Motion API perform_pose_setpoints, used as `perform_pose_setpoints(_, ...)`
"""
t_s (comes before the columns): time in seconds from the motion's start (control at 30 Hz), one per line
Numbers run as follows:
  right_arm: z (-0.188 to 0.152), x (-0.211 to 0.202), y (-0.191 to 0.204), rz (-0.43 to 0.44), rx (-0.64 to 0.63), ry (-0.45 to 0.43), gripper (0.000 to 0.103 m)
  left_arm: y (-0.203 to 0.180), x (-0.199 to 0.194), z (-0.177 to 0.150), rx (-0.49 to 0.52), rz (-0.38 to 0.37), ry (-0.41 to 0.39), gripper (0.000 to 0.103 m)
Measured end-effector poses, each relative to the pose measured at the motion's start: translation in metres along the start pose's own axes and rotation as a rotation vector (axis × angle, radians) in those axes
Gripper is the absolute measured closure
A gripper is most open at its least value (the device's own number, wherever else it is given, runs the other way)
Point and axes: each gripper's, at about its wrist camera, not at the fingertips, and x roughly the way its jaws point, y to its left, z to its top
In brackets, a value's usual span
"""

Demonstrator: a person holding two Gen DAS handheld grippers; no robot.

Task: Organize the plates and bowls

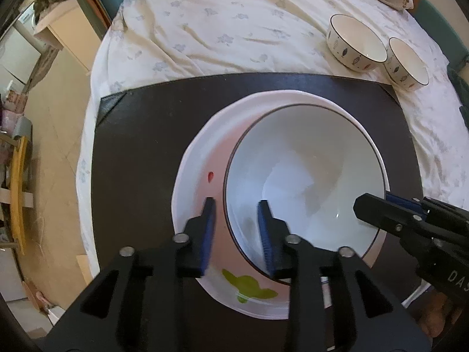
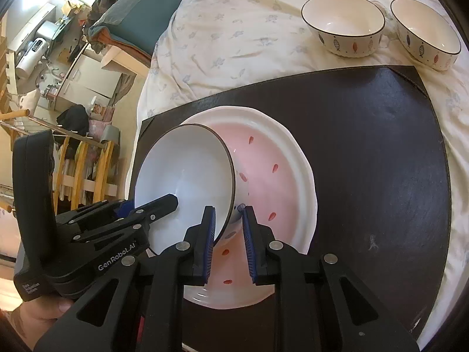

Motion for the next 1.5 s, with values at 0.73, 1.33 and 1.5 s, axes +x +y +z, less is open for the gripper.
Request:
perform_pose_setpoints(0.73, 0.0, -0.024, -0.002, -0.019, 0.006, -0.086, 0.081, 0.012, -0.042, -0.007, -0.046, 0.068, -0.262, 0.038)
perform_pose_setpoints(1.33, 0.01, -0.077, -0.019, 0.046, 0.109, -0.269, 0.028, -0.008, -0.079, 0.018, -0.091, 0.11, -0.263, 0.019)
perform_pose_setpoints(1.5, 0.01, -0.11, -0.033, 0.064, 0.148, -0.367, 0.027, -0.03, -0.092, 0.031, -0.062, 0.103, -0.279, 0.019)
